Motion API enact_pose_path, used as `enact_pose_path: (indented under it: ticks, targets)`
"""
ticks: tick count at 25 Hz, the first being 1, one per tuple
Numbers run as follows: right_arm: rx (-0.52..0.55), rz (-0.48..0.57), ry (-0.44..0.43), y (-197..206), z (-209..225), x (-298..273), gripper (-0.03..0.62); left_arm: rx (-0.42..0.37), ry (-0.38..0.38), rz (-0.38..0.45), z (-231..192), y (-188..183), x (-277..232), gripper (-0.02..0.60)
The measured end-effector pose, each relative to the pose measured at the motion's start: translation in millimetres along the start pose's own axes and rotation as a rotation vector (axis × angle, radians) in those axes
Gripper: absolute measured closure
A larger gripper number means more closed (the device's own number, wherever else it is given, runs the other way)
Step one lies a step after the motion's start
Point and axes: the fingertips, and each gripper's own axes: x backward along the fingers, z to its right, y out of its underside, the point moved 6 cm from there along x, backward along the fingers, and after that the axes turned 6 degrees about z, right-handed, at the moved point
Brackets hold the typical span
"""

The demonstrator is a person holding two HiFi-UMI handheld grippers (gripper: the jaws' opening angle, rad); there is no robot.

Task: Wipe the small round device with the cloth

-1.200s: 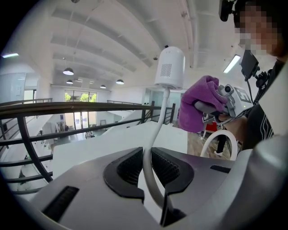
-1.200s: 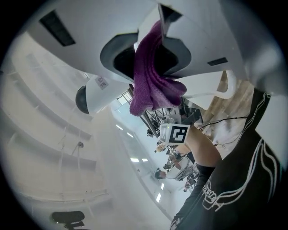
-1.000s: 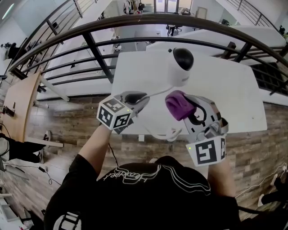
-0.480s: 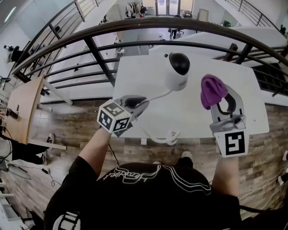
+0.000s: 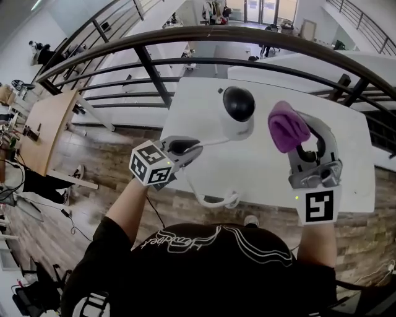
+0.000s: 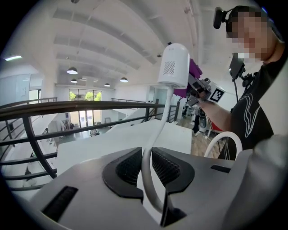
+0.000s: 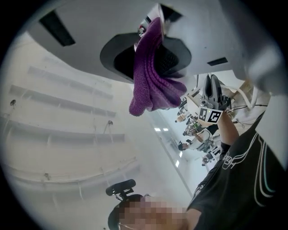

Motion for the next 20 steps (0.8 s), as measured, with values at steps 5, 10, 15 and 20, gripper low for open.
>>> enact_pose_path:
  ticks: [5, 10, 15, 20]
  targets:
    - [0.018, 0.128, -0.108, 15.1, 0.9, -16.3, 0.533, -0.012, -0.059, -0.001, 1.4, 1.3, 5.6, 0.506]
    - [0.054, 0.245, -0.205, 24.7, -2.3, -20.4, 0.533, -0.021, -0.109, 0.007, 8.6, -1.1, -1.0, 0.5]
    - [0.08, 0.344, -0.255, 28.1, -9.7, -31.6, 0.533, -0.012, -0.143, -0.002, 2.2, 0.9, 3.1, 0.494]
    - [0.072, 0.383, -0.316, 38.1, -15.3, -32.7, 0.533, -0.005, -0.174, -0.002, 4.9, -1.8, -0.1, 0.488]
